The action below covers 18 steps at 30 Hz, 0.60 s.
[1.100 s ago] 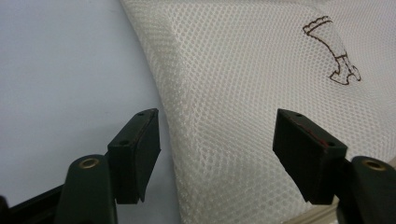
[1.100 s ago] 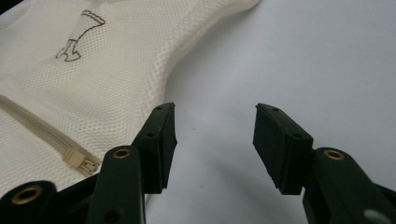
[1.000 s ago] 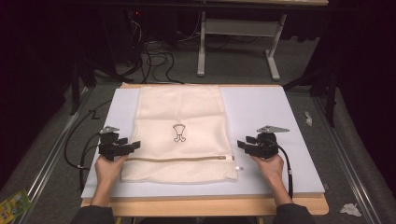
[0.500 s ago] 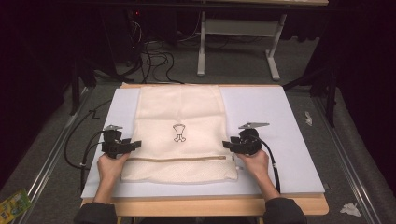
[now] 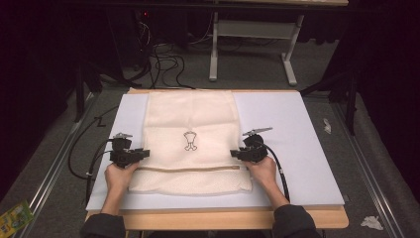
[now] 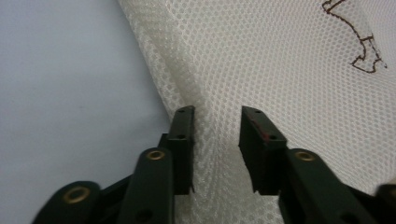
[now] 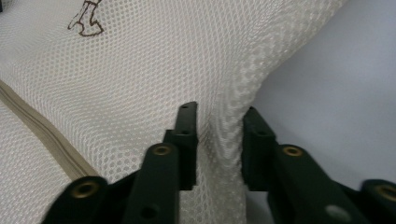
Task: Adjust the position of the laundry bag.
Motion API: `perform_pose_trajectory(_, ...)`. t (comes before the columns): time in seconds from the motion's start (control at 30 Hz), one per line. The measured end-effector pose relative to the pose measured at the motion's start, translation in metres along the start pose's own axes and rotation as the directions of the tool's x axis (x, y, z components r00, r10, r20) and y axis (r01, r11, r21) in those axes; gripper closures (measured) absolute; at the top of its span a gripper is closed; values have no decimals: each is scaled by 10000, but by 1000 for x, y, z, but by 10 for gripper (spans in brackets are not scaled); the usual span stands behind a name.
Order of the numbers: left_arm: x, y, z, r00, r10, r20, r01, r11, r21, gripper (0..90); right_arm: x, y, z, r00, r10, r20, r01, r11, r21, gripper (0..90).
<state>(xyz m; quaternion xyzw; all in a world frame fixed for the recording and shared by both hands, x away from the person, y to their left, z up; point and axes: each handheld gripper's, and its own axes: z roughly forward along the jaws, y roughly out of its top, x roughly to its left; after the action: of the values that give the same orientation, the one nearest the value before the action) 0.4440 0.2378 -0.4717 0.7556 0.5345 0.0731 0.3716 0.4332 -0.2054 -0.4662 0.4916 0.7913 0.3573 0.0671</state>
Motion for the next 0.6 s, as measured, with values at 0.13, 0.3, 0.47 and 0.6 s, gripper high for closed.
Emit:
perform_pose_trajectory(0.13,0,0,0,9999,75,141,-74,10000,-44,832,-1,0,-2,9999,-102,-57,102,9999,-20,849)
perform_pose_trajectory(0.3,0,-2,-1,9998,35,215,-26,9993,-382,863,-2,-1,-4,9997,-221,-106,220,9997,-106,862)
perform_pose_trajectory(0.47,1,-2,-3,9997,48,238,-37,9988,-489,865,-4,-1,-6,9995,-266,-165,261,9993,-285,863)
perform_pose_trajectory(0.6,-2,-1,-1,9994,36,346,-14,9980,-630,865,-5,-2,-8,9997,-234,-122,229,9991,-360,863)
